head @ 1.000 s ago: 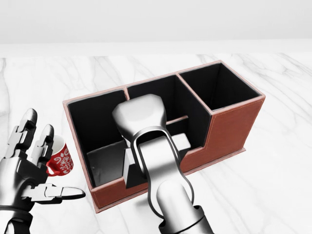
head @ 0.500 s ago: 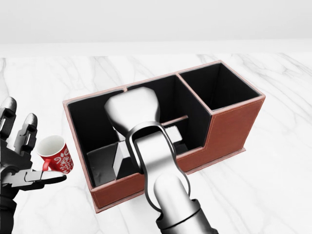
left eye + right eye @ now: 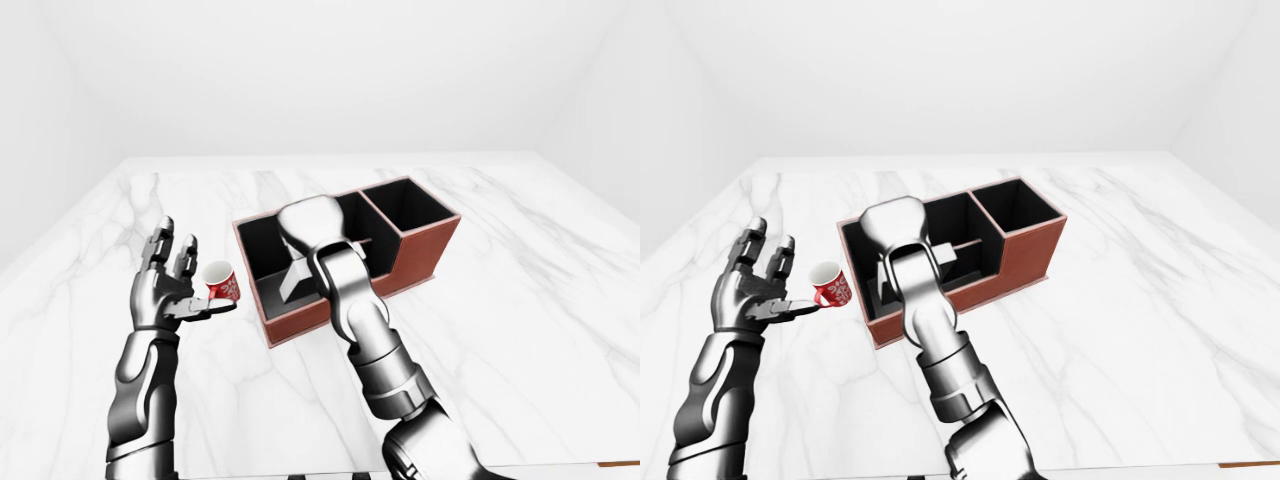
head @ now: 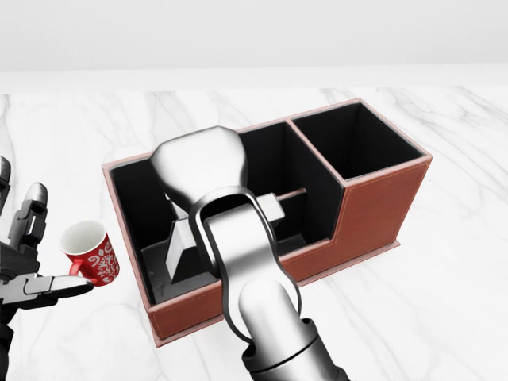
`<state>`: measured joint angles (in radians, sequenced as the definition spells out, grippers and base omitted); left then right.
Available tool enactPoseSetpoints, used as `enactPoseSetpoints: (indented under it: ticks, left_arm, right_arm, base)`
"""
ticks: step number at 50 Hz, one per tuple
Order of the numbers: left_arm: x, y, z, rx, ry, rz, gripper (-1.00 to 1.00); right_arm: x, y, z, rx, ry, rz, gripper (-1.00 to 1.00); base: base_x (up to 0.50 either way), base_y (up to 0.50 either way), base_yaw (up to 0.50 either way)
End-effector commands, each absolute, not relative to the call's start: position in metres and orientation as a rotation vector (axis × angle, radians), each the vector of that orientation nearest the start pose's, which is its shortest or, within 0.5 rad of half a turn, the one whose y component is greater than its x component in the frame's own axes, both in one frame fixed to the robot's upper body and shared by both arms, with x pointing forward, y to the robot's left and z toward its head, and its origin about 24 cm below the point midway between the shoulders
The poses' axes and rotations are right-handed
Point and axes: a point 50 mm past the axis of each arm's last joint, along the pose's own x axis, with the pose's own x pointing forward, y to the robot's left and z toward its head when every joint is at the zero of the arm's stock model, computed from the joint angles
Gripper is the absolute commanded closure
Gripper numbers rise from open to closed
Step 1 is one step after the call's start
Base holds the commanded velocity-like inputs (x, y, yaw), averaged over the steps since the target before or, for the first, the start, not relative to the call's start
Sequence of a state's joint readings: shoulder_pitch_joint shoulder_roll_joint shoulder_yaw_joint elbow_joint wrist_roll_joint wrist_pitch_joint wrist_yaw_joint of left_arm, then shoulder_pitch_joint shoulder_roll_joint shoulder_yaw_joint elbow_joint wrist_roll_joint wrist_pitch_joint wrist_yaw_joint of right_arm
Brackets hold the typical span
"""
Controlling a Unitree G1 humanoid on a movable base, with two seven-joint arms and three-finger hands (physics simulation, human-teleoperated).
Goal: Pick up the book and place it in the left compartment of the caddy.
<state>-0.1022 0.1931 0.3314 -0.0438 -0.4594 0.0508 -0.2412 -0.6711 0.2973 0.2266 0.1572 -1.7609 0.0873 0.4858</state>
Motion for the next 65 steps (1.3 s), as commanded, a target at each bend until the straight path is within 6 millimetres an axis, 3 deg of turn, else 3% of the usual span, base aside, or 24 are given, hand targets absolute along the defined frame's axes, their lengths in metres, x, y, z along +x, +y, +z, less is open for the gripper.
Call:
enactPoseSetpoints:
  ticks: [1, 11, 22, 39, 40, 41, 42, 65]
  left_arm:
    - [0.26, 0.246, 0.096, -0.258, -0.227, 0.017, -1.0]
    - [0.255, 0.254, 0.096, -0.293, -0.245, 0.035, -1.0]
    - [0.241, 0.282, 0.104, -0.388, -0.294, 0.08, -1.0]
    - [0.234, 0.286, 0.104, -0.391, -0.305, 0.081, -1.0]
    - [0.234, 0.286, 0.104, -0.392, -0.306, 0.081, -1.0]
    - [0.233, 0.287, 0.103, -0.392, -0.306, 0.081, -1.0]
    - [0.233, 0.287, 0.103, -0.393, -0.306, 0.081, -1.0]
    - [0.227, 0.289, 0.099, -0.394, -0.304, 0.079, -1.0]
  right_arm:
    - [0.312, 0.019, 0.197, -1.629, -0.367, 0.207, 1.0]
    - [0.318, 0.021, 0.197, -1.632, -0.374, 0.214, 1.0]
    - [0.32, 0.022, 0.21, -1.623, -0.418, 0.184, 1.0]
    - [0.319, 0.028, 0.223, -1.602, -0.451, 0.183, 1.0]
    - [0.328, 0.033, 0.216, -1.562, -0.471, 0.198, 1.0]
    - [0.368, 0.046, 0.178, -1.32, -0.462, 0.193, 1.0]
    - [0.376, 0.044, 0.167, -1.247, -0.423, 0.153, 1.0]
    - [0.384, 0.024, 0.149, -1.19, -0.354, 0.08, 1.0]
  base:
    - [0.0, 0.0, 0.0]
    - [0.0, 0.0, 0.0]
    - [0.0, 0.0, 0.0]
    - [0.0, 0.0, 0.0]
    - [0.0, 0.0, 0.0]
    - [0.0, 0.0, 0.0]
    - [0.0, 0.0, 0.0]
    - [0.0, 0.0, 0.0]
